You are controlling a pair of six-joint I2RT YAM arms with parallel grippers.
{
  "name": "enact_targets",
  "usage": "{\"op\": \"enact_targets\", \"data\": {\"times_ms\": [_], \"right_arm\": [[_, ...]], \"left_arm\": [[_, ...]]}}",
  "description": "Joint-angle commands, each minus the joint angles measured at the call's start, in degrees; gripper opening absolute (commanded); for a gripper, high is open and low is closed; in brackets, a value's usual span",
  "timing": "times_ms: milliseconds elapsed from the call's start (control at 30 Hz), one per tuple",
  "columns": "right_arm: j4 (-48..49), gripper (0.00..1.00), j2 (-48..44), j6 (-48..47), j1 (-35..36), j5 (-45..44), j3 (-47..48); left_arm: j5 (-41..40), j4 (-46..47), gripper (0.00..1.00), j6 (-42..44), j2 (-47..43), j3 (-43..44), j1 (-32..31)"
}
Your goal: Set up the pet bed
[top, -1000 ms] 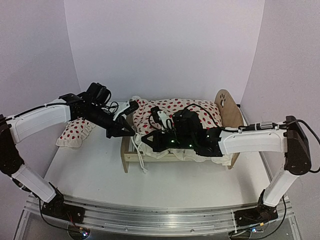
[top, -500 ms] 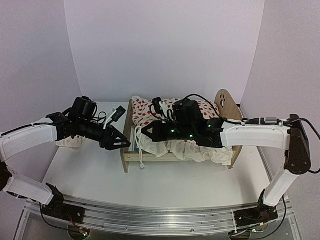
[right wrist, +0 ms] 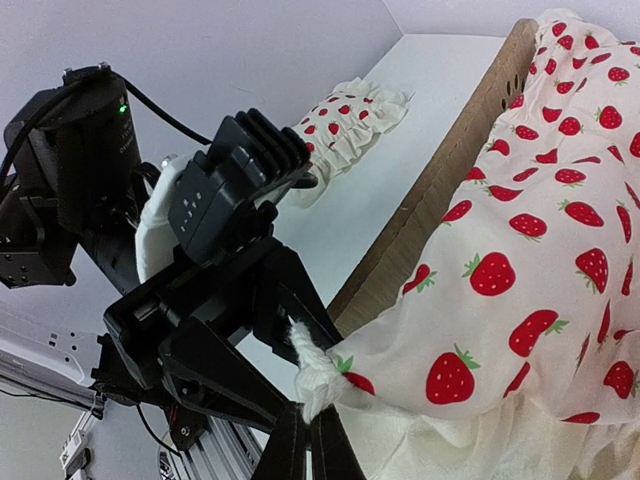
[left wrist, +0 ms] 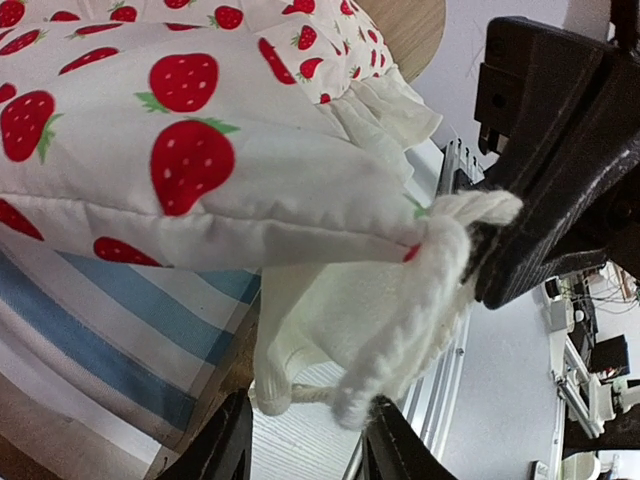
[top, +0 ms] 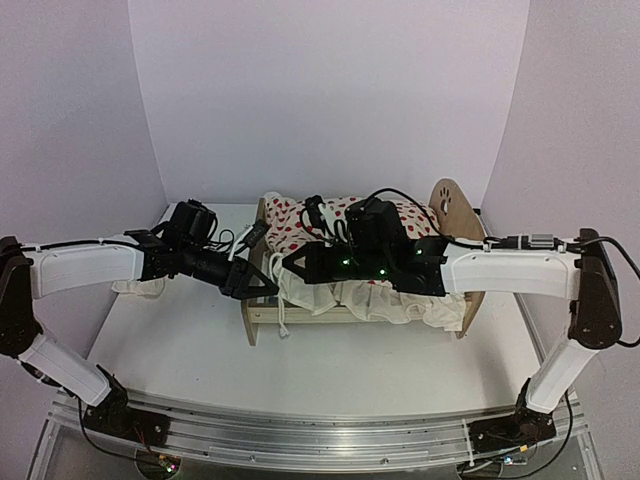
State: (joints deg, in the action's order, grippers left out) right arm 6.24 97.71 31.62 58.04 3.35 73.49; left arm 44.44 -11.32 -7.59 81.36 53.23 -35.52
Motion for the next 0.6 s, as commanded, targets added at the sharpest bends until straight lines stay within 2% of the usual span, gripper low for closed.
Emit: {"op": "enact_targets", "data": {"times_ms": [0,233,400,500,567], "right_arm": [[1.0,0.0,-0.8,0.4,0.0,1.1,0.6],[1.0,0.0,-0.9,0.5,0.0,1.0,0.0],[0.9,0.0,-1.1,0.2,-0.1,0.9,-0.2],[0.8,0.0,-1.7,0.3,-0.3,0.3,-1.2],[0.7,0.0,-2.3,0.5,-0.7,-0.6,-2.2]], "left_arm": [[1.2,3.7,0.34,0.3,0.5,3.6,-0.3],[2.1,3.3,0.24,1.3,0.6,4.3,-0.3],[2.0,3.3,0.01,1.7,0.7,4.8,-0.3],[1.4,-1.3,0.0,5.2,0.2,6.3,-0.3],[0.4,-7.9,0.0,11.1,-0.4,8.1,-0.1]]}}
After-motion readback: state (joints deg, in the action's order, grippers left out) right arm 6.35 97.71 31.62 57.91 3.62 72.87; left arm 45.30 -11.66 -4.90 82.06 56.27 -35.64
